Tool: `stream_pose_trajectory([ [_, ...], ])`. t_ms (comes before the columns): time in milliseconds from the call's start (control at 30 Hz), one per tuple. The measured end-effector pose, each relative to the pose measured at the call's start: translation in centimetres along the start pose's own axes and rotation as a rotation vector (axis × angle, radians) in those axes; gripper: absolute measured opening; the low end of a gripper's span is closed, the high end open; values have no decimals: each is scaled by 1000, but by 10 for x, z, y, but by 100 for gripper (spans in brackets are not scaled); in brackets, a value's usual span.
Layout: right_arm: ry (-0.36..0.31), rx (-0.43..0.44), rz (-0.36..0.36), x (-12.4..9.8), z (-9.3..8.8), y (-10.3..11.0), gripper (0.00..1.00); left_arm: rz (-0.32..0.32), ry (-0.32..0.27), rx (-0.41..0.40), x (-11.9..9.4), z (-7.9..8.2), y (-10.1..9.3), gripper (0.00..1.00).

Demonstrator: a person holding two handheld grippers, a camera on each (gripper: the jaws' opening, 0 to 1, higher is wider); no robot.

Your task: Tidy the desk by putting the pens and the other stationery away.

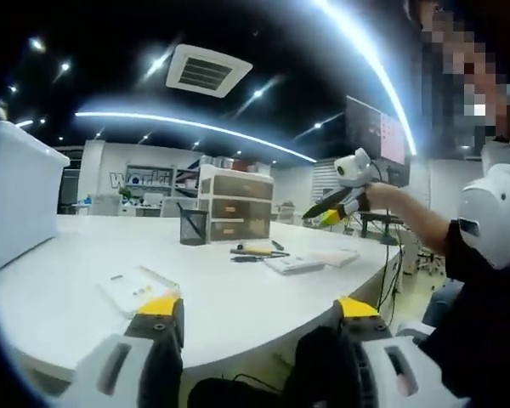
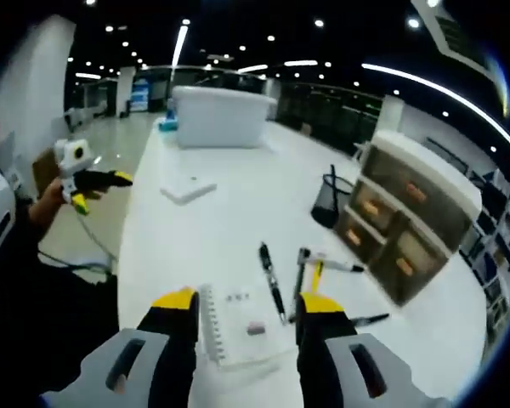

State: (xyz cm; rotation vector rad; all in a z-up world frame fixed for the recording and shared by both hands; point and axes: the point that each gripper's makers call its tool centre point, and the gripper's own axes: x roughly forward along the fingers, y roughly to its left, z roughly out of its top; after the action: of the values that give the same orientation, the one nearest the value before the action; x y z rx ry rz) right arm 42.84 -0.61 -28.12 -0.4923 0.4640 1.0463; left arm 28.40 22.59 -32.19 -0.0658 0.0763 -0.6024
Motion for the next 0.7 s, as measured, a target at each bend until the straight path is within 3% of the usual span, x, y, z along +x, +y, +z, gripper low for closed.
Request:
stream_pose_trajectory([
  [433, 129, -36, 80, 33, 3, -7, 38, -13, 27, 15, -6, -7, -5, 70],
  [700, 190, -79, 96, 53, 8, -9, 36, 1, 19, 1, -12, -6, 3, 70],
])
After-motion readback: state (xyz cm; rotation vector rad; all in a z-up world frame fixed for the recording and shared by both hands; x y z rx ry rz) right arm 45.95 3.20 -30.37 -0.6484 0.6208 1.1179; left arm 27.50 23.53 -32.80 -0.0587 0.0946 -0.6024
